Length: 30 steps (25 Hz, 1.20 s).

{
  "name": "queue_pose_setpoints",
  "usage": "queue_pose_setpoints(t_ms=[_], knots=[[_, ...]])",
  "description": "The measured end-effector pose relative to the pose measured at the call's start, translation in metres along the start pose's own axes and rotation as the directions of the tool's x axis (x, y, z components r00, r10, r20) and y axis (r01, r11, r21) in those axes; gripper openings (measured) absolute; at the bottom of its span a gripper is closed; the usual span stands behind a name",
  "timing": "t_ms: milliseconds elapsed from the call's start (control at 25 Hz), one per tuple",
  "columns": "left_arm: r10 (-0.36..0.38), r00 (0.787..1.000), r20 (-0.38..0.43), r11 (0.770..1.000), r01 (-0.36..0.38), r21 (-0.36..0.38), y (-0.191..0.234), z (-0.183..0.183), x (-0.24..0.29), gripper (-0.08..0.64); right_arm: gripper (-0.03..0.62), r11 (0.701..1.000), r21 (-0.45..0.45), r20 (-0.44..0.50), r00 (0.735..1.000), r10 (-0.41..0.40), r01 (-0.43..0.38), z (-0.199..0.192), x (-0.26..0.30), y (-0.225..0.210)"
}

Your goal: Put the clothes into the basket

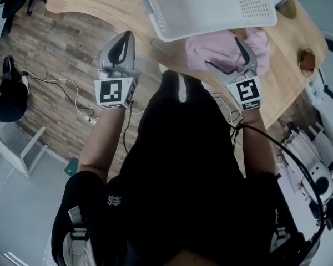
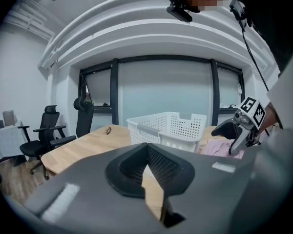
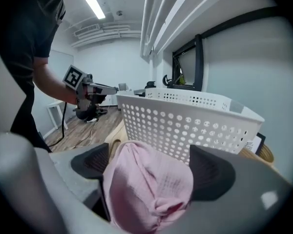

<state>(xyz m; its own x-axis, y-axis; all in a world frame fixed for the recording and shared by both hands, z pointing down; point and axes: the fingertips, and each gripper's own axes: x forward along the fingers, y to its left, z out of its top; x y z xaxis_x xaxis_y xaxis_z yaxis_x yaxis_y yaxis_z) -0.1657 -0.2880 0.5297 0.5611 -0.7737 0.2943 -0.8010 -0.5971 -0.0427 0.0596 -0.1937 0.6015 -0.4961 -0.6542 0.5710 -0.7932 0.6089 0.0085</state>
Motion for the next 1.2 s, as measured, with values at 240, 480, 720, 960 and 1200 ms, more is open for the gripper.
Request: queue_pose_setpoints(t_ms=[240,480,720,960,1200], knots=[[-0.019,0.998,-0.058,0.999,0.018,-0.028,-0.002,-0.026,0.001,0.008,0.508,0.995,-0.096,-0.176,0.983,-0.053,0.036,-0.03,0.021,-0.003],[-0.029,0.998,-0.061,1.0,0.028,-0.01,-0.007,-0.033,0.002,0.008,0.507,0.966,-0.257,-0.348,0.932,-0.102,0.01,-0.057,0.039,0.0],[-0.014,0.995,-0.094,1.0,0.012,-0.029,-0.008,-0.031,-0.008,0.008,0.2,0.969,-0.245,-0.372,0.922,-0.105,0.011,-0.054,0.034,-0.012],[0.018,0.998,-0.068,1.0,-0.02,-0.016,-0.001,-0.011,-0.018,0.008,0.06,0.998,-0.057,-0.271,0.963,-0.008,-0.008,-0.04,0.015,-0.018],[0.028,0.999,0.016,1.0,-0.028,0.003,-0.004,0.027,-0.017,0.008,0.054,0.995,0.092,-0.168,0.985,-0.026,0.042,-0.029,-0.023,-0.034]])
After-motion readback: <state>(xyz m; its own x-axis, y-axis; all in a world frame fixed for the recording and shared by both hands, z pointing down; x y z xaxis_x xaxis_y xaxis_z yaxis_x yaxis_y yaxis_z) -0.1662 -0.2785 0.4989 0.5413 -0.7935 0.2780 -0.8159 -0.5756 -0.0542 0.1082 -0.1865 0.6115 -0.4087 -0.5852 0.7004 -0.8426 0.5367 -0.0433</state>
